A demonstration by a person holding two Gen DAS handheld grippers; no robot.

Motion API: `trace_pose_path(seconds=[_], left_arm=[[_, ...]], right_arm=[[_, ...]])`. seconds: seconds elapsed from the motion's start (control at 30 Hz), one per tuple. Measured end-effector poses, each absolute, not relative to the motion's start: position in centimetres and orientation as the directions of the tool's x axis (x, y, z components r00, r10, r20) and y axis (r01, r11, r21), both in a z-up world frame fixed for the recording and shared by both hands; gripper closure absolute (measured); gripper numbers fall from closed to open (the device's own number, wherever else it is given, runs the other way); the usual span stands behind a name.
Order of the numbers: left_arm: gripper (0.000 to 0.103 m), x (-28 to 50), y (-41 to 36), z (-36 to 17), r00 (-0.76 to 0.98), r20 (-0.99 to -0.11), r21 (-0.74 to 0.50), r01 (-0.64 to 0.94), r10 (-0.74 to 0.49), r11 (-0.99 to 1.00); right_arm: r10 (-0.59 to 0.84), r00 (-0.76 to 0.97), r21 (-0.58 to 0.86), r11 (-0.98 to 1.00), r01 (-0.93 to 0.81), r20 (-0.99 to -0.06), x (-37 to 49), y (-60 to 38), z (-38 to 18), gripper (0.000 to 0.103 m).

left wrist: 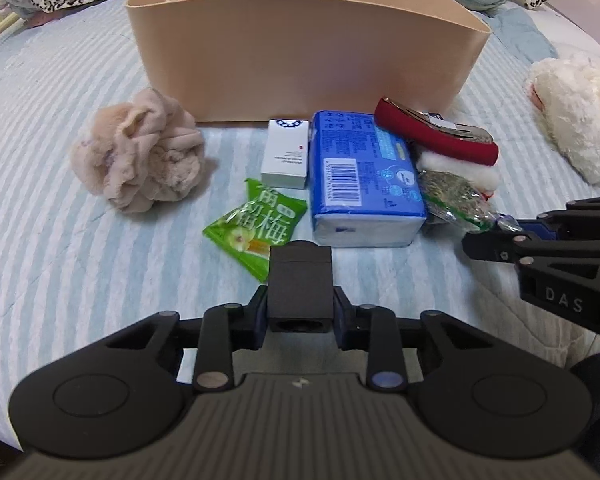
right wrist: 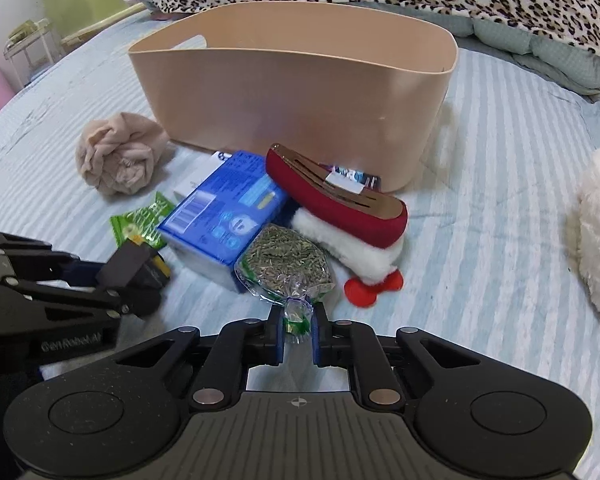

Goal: Organize objects
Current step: 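Carry the black block and herb bag into the beige basket and open both tools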

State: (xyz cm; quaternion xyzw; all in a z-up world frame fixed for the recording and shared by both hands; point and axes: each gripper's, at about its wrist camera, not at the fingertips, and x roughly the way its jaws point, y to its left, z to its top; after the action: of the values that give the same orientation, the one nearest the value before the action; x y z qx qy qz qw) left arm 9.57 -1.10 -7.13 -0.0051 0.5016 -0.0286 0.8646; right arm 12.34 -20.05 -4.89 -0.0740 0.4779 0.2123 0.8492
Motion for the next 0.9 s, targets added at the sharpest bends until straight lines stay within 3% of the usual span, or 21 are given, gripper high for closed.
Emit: trace_pose_path(seconds=[0.37,0.9], left_arm=[[0.070,7.0,1.3,-3.6,0.568,-0.822,-0.028,0.025,-0.038,0.999],[0.070,12.6,3.0,4.9,0.780,-0.623,0.093,-0.014,0.069,0.996]], right_arm=[[0.301,0.503,0.092,0.913,-0.397,-0.810,8.9,-21.2,-1.9,0.091],[0.295,0.730,0.034,0.936,-0.349,-0.616,14.5,-21.6,7.3,0.091]])
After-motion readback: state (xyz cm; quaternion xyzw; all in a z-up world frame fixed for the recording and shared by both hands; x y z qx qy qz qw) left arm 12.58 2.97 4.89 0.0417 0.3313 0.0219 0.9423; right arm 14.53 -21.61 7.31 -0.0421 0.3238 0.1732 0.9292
